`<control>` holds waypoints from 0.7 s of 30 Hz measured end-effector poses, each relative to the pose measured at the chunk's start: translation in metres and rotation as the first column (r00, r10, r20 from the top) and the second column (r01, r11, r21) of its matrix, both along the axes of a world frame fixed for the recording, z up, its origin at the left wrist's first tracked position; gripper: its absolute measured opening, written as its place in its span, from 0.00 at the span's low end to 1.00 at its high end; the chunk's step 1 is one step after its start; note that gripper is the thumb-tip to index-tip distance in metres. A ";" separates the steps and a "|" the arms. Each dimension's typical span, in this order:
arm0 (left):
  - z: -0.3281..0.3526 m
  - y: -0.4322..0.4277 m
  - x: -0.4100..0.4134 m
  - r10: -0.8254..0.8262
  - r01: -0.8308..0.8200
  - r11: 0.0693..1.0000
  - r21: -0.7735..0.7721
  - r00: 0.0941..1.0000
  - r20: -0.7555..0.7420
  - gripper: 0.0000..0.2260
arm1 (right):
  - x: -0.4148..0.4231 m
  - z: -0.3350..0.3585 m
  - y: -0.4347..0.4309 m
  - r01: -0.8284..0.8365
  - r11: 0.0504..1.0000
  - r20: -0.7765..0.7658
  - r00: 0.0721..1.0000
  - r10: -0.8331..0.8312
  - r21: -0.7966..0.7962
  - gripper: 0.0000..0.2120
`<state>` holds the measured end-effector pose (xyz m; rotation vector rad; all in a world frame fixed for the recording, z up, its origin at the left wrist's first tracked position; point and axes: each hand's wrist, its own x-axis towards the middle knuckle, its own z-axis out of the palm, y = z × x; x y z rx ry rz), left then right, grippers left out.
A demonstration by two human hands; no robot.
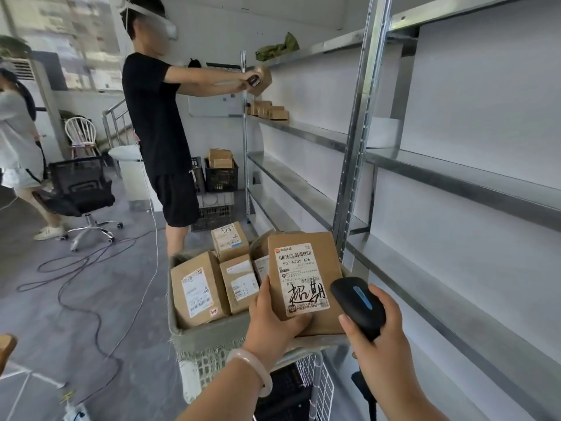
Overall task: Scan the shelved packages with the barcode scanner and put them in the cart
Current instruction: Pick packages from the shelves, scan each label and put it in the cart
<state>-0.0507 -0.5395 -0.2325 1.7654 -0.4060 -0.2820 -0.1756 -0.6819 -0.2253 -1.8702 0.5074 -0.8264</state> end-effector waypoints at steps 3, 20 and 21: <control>0.000 -0.016 0.025 -0.011 0.011 1.000 0.016 1.000 -0.004 0.53 | 0.031 -0.001 -0.019 -0.027 1.000 0.001 1.000 0.027 0.008 0.30; -0.006 -0.104 0.172 0.209 -0.208 0.976 0.070 0.978 -0.005 0.51 | 0.211 -0.013 -0.126 -0.170 0.985 -0.075 0.983 0.168 -0.029 0.31; -0.007 -0.106 0.181 0.213 -0.212 0.975 0.066 0.977 -0.004 0.50 | 0.219 -0.014 -0.127 -0.174 0.984 -0.085 0.982 0.171 -0.031 0.31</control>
